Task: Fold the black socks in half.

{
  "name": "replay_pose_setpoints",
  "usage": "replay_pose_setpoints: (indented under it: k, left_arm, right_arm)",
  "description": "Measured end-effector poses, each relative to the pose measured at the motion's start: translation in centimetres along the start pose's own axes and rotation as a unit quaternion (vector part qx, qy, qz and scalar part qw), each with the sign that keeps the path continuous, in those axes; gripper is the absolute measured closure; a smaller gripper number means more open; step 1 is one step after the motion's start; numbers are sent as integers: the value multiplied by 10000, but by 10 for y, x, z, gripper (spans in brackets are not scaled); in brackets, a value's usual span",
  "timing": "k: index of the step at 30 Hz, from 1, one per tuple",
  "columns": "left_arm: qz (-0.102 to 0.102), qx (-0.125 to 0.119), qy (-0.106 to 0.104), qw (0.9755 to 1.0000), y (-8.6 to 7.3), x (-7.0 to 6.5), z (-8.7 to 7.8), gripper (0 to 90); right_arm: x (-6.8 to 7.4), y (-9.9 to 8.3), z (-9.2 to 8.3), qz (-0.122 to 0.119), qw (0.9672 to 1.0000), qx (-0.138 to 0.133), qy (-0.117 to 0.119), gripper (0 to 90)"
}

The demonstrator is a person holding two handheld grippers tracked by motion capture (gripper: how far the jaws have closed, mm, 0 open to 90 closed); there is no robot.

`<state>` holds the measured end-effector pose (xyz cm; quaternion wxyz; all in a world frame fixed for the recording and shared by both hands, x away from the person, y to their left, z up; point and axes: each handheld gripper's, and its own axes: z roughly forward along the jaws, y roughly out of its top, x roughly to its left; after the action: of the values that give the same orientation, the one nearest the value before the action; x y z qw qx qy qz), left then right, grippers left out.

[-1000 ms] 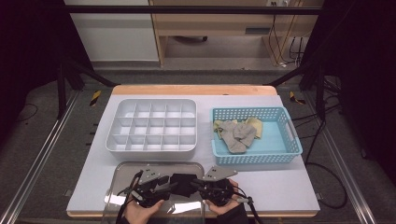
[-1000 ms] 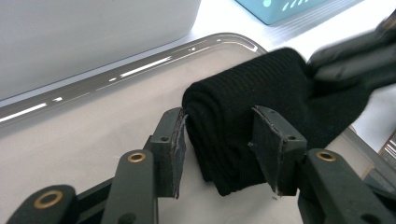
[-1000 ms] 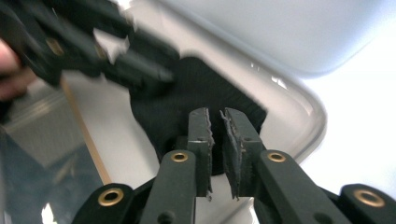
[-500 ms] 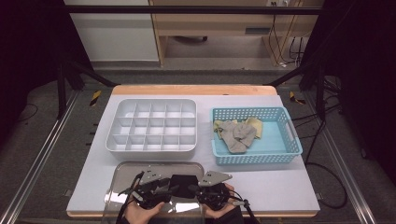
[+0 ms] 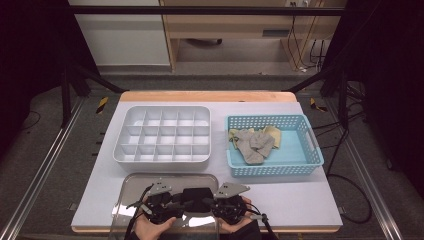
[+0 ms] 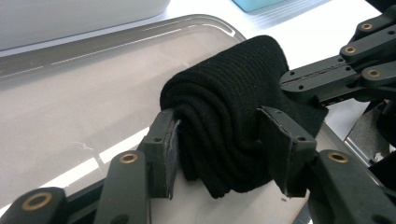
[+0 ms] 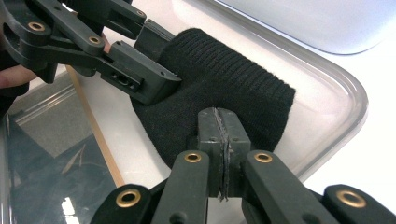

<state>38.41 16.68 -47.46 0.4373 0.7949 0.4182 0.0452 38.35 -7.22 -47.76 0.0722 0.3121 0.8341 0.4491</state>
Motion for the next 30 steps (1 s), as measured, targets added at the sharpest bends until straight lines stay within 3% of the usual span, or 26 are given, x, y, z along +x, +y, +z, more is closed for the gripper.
replay_pose_setpoints:
  k: [4, 6, 7, 13, 17, 22, 26, 30]
  left_arm:
    - [2, 3, 204, 9998, 3, 2, 1, 370]
    - [-111, 40, 214, 9997, 3, 6, 3, 301]
    - [-188, 36, 100, 9998, 2, 7, 4, 293]
    - [-249, 81, -304, 9992, 0, 3, 8, 385]
    - [-343, 118, -432, 9984, 1, 1, 6, 502]
    - [-339, -13, -430, 9985, 4, -4, 1, 669]
    - [-312, -122, -451, 9984, 6, -7, -4, 696]
    - [-179, -237, -373, 9989, 12, -9, -14, 699]
  right_arm:
    - [0, 0, 0, -1, 10000, 5, -7, 897]
    - [0, 0, 0, -4, 10000, 7, -4, 897]
    - [0, 0, 0, -7, 10000, 10, -4, 897]
    - [-1, -1, 1, 7, 10000, 23, -29, 898]
    - [-2, -1, 1, 61, 10000, 24, -31, 898]
    - [-3, -1, 0, 80, 10000, 9, -34, 897]
    - [-4, 0, -3, 87, 10000, -8, -26, 879]
    - [-8, 4, -15, 86, 9995, -304, -50, 824]
